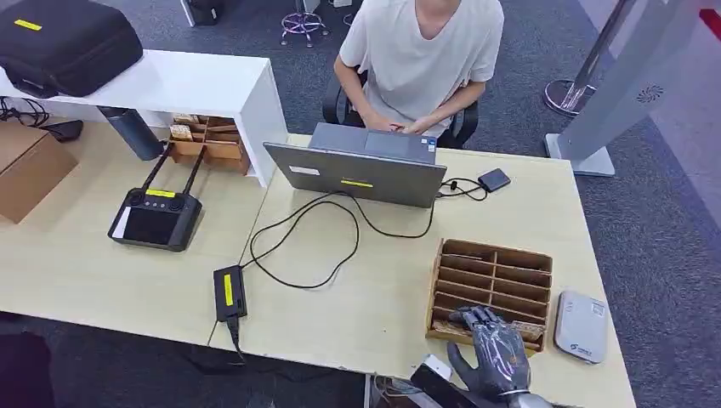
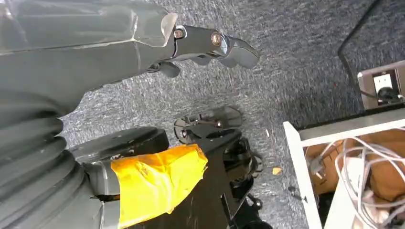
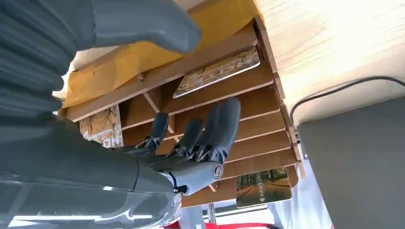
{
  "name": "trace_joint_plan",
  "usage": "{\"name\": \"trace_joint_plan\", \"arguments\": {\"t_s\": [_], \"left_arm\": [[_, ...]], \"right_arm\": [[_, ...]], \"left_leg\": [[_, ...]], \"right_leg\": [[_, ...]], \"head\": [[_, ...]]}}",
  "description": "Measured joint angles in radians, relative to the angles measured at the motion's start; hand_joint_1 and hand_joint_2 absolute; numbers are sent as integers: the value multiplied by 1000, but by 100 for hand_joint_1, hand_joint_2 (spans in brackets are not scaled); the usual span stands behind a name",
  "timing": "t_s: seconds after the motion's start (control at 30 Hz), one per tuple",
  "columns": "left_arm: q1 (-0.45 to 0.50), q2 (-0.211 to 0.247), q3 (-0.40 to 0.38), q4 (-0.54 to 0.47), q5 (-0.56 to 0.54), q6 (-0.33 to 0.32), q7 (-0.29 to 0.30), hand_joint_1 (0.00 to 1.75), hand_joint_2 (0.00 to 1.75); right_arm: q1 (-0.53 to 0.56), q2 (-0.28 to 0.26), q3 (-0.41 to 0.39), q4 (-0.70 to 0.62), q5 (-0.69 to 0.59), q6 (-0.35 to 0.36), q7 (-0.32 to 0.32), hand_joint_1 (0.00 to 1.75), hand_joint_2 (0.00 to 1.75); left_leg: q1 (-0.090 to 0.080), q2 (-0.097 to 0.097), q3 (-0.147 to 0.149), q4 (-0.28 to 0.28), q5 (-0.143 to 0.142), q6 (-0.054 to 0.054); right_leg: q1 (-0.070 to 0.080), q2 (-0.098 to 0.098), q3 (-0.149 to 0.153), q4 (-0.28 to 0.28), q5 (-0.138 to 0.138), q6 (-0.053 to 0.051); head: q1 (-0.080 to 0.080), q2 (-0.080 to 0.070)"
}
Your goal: Pass the card to the sensor for recognition and then transmit it.
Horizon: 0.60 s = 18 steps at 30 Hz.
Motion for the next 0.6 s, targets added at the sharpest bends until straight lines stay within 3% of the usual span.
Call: {"name": "trace_joint_plan", "arguments": {"t_s": [0.1, 0.27, 0.3, 0.33, 0.4, 0.6], "left_arm": [[1, 2, 0, 0, 5, -6, 0, 0, 175], [4, 2, 2, 0, 10, -2, -3, 0, 175], [4, 1, 2, 0, 9, 0, -3, 0, 175], [5, 2, 3, 0, 9, 1, -4, 0, 175], [5, 2, 4, 0, 9, 2, -6, 0, 175], [5, 1, 8, 0, 8, 3, -8, 0, 175]], "right_arm": [[0, 0, 0, 0, 0, -1, 0, 24, 175], [2, 0, 0, 0, -2, -6, 0, 42, 175], [2, 0, 0, 0, -2, -7, 0, 72, 175], [2, 0, 0, 0, -3, -7, -1, 138, 175], [2, 0, 0, -1, -3, -7, -2, 175, 175], [2, 0, 0, -1, -8, -6, -3, 175, 175]], "left_leg": [[0, 0, 0, 0, 0, 0], [0, 0, 0, 0, 0, 0], [0, 0, 0, 0, 0, 0], [0, 0, 0, 0, 0, 0], [0, 0, 0, 0, 0, 0], [0, 0, 0, 0, 0, 0]], "right_leg": [[0, 0, 0, 0, 0, 0], [0, 0, 0, 0, 0, 0], [0, 0, 0, 0, 0, 0], [0, 0, 0, 0, 0, 0], [0, 0, 0, 0, 0, 0], [0, 0, 0, 0, 0, 0]], "head": [[0, 0], [0, 0], [0, 0], [0, 0], [0, 0], [0, 0]]}}
